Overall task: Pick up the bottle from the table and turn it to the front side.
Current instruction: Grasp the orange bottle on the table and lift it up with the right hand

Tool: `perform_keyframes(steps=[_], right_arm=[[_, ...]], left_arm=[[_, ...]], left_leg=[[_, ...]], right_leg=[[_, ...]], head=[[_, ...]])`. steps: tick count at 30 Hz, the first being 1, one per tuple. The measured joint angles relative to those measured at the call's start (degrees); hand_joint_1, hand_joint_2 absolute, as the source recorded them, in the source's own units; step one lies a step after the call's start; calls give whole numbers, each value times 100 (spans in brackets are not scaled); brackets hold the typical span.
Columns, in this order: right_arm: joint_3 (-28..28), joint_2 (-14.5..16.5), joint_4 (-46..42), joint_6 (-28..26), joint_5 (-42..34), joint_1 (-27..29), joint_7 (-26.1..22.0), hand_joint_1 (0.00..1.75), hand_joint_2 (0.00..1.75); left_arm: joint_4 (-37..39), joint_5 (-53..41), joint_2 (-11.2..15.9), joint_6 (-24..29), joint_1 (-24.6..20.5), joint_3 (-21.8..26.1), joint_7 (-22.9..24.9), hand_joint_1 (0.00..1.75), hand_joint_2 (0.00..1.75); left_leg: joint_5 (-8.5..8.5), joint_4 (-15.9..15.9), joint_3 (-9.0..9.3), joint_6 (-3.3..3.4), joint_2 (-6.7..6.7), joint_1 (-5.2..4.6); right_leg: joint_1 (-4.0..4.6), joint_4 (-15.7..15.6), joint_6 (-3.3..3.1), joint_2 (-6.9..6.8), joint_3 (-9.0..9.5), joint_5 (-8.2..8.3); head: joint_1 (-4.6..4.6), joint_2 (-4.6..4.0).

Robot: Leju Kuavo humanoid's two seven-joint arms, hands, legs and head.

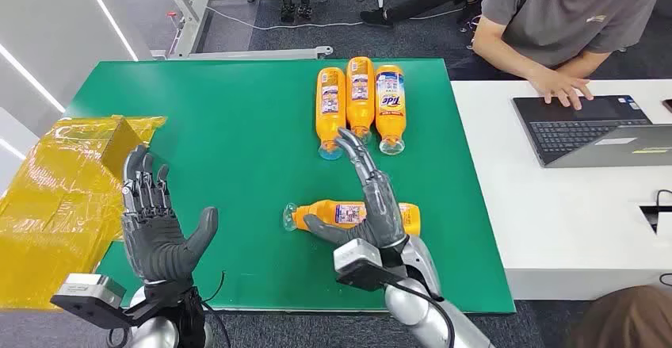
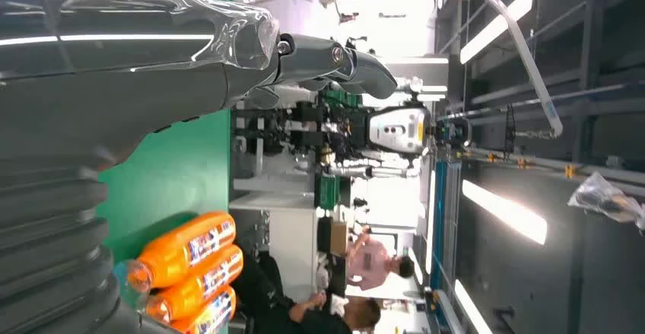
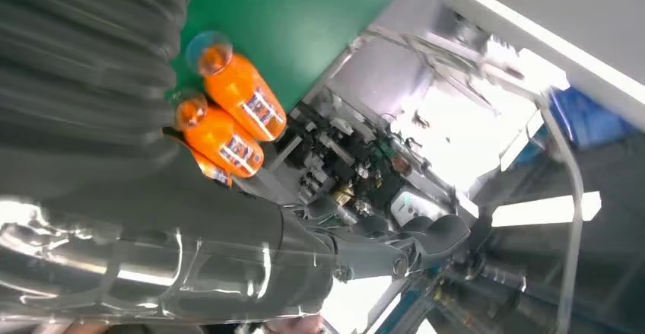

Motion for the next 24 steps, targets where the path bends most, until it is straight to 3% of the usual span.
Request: perform_keyframes(steps=[7, 14, 18, 24], right_arm=[[12, -264, 869, 1443, 477, -1082, 291, 0, 175], [405, -444, 2145, 3539, 499, -2394, 323, 0, 175], [766, -535, 2647, 4103, 476, -2757, 305, 0, 175], [1245, -625, 3132, 4519, 339, -2918, 352, 0, 175]], left_arm=[[0, 9, -11, -87, 3, 3, -2, 0, 175], [-9, 145, -12, -365, 43, 9, -1, 0, 175], [-9, 188, -18, -473, 49, 9, -2, 0, 175], [-7, 265, -63, -590, 20, 11, -2, 0, 175]], left_leg=[[4, 3, 0, 1, -1, 0], [5, 4, 0, 0, -8, 2], [5, 4, -1, 0, -11, 1], [4, 4, -1, 0, -10, 1]], right_leg=[[0, 2, 0, 0, 0, 6], [0, 3, 0, -7, 0, 6], [0, 3, 0, -9, 0, 6], [0, -1, 0, -8, -1, 6]], head=[[-1, 0], [-1, 0], [-2, 0], [-1, 0]])
